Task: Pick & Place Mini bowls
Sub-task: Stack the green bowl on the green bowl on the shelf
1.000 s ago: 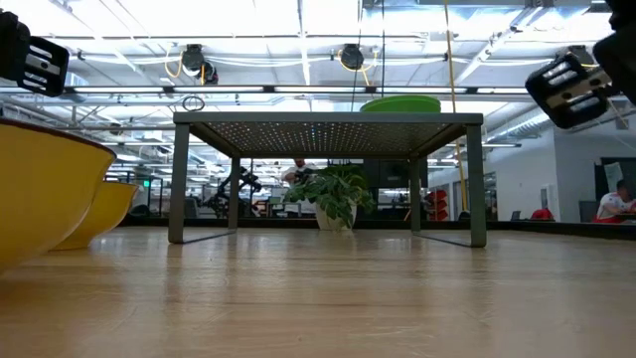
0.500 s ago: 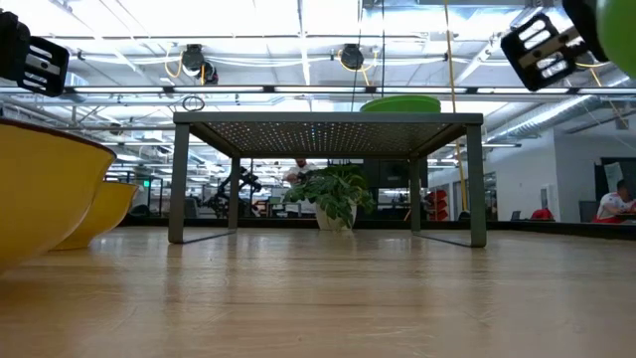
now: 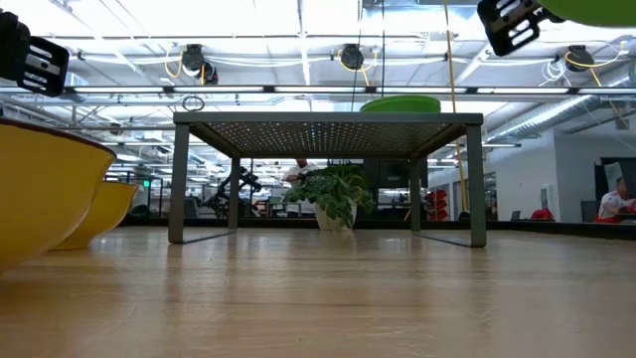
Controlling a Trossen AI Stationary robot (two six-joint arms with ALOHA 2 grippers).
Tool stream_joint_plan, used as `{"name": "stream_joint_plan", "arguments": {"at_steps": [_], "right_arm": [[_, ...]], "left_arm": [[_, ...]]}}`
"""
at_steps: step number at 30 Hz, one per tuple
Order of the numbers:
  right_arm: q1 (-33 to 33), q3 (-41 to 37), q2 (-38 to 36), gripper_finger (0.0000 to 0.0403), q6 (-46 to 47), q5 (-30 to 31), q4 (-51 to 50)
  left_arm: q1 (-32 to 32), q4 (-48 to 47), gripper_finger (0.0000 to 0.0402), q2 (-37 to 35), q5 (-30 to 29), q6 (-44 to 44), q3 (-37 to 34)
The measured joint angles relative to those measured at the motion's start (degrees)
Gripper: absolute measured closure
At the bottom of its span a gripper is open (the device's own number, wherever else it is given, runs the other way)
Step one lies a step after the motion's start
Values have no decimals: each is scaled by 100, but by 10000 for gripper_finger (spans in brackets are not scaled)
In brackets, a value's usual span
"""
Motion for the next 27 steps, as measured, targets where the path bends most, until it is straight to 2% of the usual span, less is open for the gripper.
{"name": "stream_joint_plan", "arguments": {"at_steps": [14, 23, 27], "right_arm": [[-588, 0, -99, 403, -315, -11, 880], [-1305, 29, -99, 403, -317, -36, 1206], [-1858, 295, -99, 403, -314, -347, 1204]], "left_arm": [[1, 2, 249, 0, 1, 0, 0], [0, 2, 249, 2, 0, 0, 0], [2, 2, 249, 0, 2, 1, 0]]}}
